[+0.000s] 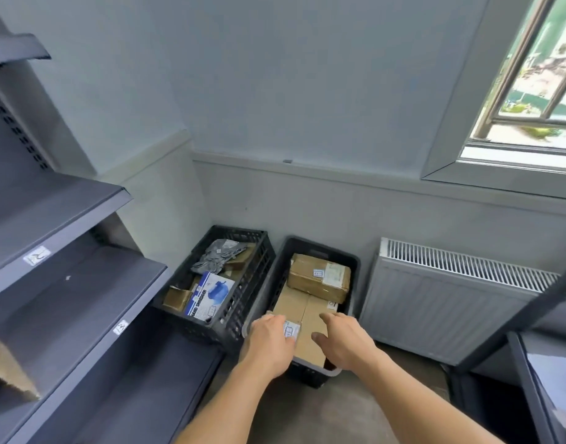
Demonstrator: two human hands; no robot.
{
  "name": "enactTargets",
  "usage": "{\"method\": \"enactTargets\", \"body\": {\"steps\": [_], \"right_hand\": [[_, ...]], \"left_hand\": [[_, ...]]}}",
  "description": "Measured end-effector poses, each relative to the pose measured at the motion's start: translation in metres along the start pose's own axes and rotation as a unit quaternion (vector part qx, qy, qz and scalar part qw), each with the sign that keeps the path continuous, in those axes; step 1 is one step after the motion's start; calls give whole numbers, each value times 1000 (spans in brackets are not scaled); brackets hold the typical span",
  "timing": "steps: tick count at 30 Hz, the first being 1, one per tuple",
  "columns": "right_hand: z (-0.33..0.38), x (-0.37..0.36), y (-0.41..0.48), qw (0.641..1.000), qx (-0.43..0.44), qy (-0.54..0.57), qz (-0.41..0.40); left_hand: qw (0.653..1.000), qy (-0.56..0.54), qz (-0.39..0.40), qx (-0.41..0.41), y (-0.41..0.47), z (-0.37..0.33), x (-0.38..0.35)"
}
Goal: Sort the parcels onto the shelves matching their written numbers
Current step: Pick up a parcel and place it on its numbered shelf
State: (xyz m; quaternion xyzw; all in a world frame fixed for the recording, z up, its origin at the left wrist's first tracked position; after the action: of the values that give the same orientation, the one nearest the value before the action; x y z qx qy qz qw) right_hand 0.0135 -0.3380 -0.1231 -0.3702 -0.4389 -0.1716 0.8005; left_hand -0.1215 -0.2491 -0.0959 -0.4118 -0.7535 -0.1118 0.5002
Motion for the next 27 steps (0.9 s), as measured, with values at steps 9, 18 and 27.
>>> {"method": "enactTargets", "body": {"steps": [9,18,27], "right_hand": [[-10,7,72,997,-68,35,-8],[11,10,149,986,-143,87,-9],[-11,-5,201,950,-236,205,6]], "left_hand": [[998,-11,41,-37,94,16,-2],[993,-31,89,-71,195,48,10],[987,-68,139,-40,253,75,-18]]}}
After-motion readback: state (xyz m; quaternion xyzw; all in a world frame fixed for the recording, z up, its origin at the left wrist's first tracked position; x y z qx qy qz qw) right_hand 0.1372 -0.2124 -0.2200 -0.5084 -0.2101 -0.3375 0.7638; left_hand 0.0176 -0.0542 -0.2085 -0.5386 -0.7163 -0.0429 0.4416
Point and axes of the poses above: each hand's wrist, its own y-axis towards the middle knuckle, its own x-axis out of the back of the hand, z = x × y, the point moved 2 cm from there along y, towards the middle knuckle, and after that the axes turned 8 degrees about -x, right-handed, at the moved point
